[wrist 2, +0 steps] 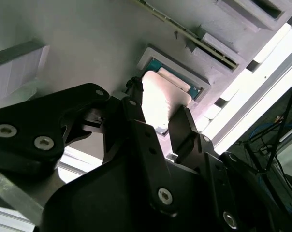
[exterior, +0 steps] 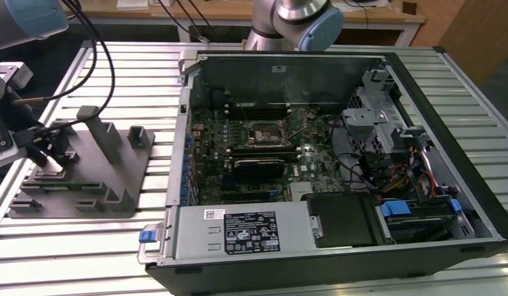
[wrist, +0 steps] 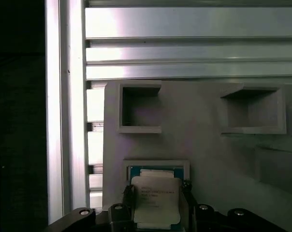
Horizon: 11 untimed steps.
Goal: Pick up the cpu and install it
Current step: 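Pick up the cpu and move it towards the insertion slot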
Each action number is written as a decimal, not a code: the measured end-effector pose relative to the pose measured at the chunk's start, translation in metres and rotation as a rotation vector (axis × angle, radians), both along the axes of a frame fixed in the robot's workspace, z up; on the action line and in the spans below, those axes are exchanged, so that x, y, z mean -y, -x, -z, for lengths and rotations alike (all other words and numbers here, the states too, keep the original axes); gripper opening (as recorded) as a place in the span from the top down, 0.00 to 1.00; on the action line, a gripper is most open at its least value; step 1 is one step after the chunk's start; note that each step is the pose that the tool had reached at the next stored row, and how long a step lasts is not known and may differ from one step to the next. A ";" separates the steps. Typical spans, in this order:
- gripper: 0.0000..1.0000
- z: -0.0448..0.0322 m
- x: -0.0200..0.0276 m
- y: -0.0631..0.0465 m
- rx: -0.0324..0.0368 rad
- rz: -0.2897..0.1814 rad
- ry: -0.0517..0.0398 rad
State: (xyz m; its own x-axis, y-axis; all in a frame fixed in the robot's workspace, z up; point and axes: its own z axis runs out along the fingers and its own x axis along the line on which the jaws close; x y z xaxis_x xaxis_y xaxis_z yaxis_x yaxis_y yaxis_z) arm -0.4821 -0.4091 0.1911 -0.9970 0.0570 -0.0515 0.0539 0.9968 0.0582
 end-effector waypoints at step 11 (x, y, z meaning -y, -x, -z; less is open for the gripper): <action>0.51 -0.0003 -0.0014 0.004 0.0000 0.000 -0.0221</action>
